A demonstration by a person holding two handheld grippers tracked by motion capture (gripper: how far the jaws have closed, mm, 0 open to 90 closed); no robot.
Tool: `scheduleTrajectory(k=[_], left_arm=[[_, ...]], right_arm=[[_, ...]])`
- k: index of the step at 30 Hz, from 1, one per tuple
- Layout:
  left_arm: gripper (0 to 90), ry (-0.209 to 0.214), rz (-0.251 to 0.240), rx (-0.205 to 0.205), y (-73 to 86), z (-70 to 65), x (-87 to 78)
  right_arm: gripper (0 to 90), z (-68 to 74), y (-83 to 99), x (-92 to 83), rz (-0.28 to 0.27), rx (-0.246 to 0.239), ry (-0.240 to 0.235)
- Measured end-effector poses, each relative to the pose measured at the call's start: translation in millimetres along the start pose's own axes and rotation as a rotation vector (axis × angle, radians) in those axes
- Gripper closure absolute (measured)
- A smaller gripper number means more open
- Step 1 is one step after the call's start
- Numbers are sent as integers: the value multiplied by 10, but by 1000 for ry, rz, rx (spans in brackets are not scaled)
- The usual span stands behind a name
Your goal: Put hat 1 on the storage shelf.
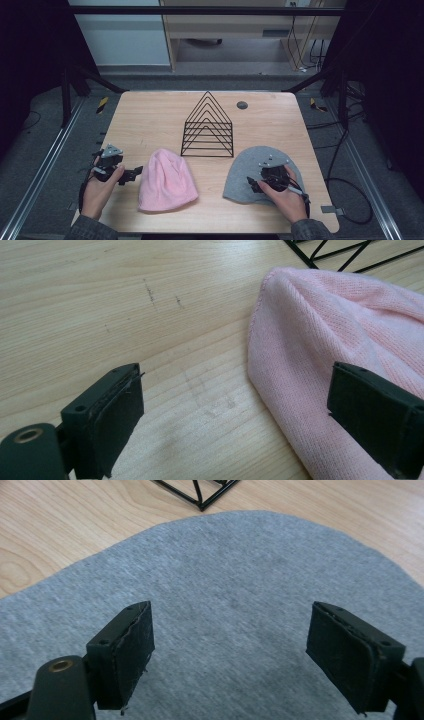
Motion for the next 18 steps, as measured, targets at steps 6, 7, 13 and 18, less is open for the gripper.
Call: scheduleTrajectory(k=[6,7,13,18], left_arm=[[81,13,-1,9,-42,-87,-5],[81,13,-1,9,-42,-87,-5],[89,42,-19,38,-107,-203,-66],[108,54,-38,86,-336,-259,-146]], right_arm=[[229,-65,-34,-46,-44,-25,25],[229,-65,-34,-46,-44,-25,25],[257,-110,-24,-89,-48,-18,44],[302,-112,-47,-120,-57,-8,42]])
Point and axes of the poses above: each handheld gripper's, and its own axes: x roughly forward along the jaws, y roughly out of its underside, z roughly to its left, the point moved 9 cm from there along x, roughly forward along the jaws, and after that the axes turned 8 degrees about x, right-handed, at the moved point
